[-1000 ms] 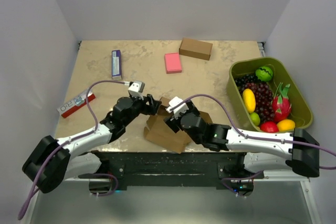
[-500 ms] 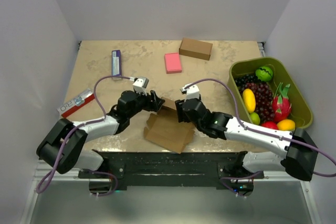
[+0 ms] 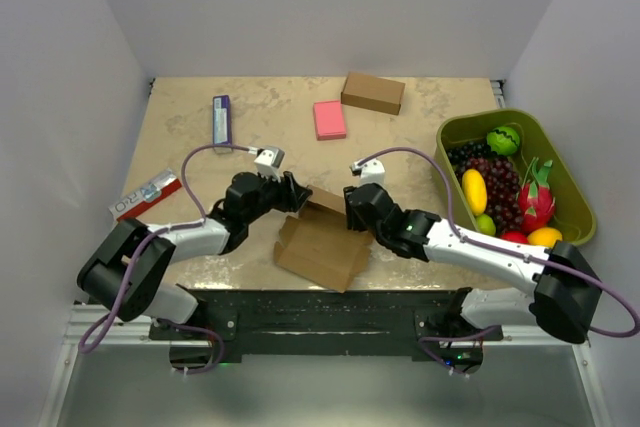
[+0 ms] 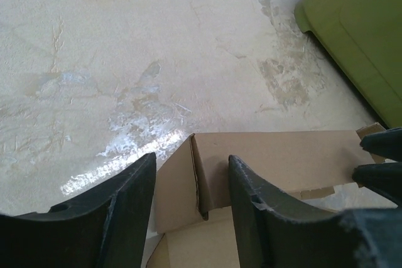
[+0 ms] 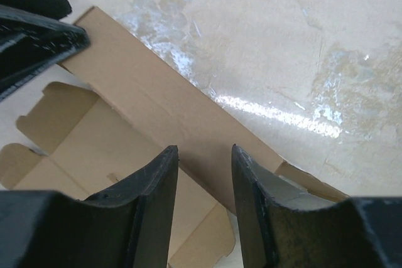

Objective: Fold the paper box

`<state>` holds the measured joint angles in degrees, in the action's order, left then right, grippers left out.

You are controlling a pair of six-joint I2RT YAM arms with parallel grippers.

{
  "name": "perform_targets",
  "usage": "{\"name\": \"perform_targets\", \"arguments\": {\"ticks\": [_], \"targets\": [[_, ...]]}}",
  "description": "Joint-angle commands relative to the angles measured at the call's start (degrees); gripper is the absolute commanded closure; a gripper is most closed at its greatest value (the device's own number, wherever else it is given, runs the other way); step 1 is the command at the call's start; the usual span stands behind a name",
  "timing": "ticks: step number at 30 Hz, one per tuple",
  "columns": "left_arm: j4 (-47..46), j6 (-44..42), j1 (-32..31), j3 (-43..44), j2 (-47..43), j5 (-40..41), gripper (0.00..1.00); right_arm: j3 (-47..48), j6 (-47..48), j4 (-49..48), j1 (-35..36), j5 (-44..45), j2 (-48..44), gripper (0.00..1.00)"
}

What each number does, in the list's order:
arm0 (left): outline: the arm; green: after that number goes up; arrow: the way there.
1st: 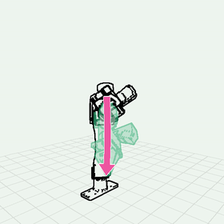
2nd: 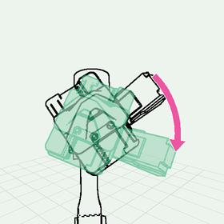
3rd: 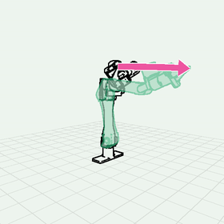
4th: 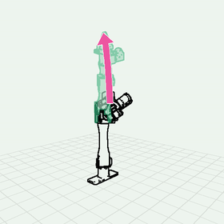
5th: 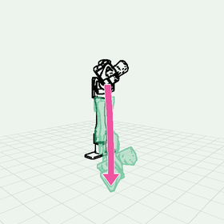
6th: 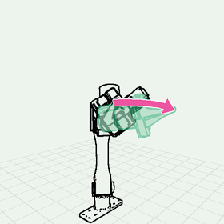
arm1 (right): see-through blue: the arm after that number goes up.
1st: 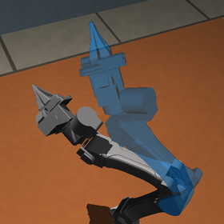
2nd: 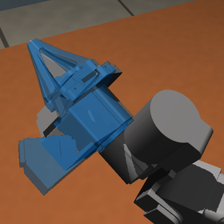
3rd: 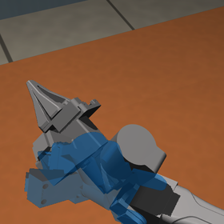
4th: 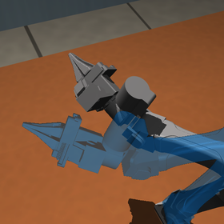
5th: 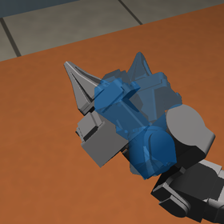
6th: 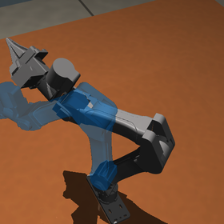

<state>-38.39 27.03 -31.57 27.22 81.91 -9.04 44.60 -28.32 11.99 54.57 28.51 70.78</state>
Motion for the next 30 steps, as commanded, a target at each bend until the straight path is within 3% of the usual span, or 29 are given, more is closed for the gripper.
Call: {"name": "perform_targets", "arguments": {"ticks": [1,14,16,18,24,30], "targets": [[-3.9,1.0,0.5,-2.3,0.6,-0.5,0.5,-1.0,-1.7,-0.7,-0.2,-0.5,1.9,0.59],[-7.0,3.1,0.4,-8.3,-1.7,-0.9,0.57,-0.5,-1.4,-1.3,-0.2,-1.4,3.3,0.59],[-5.7,3.2,0.5,-8.3,-3.7,0.1,0.57,0.7,-1.7,-0.1,-0.2,-2.1,2.8,0.57],[-4.7,3.4,0.4,-8.7,-6.0,0.9,0.56,1.8,-2.4,1.1,-0.2,-2.8,1.7,0.5],[-0.5,3.1,0.5,-8.2,-10.3,1.2,0.46,3.1,-5.2,3.2,-1.7,-6.3,-3.9,0.29],[6.8,1.4,0.4,-4.3,-13.4,2.0,0.29,0.8,-8.8,2.3,-6.7,-13.0,-7.1,0.22]]}}
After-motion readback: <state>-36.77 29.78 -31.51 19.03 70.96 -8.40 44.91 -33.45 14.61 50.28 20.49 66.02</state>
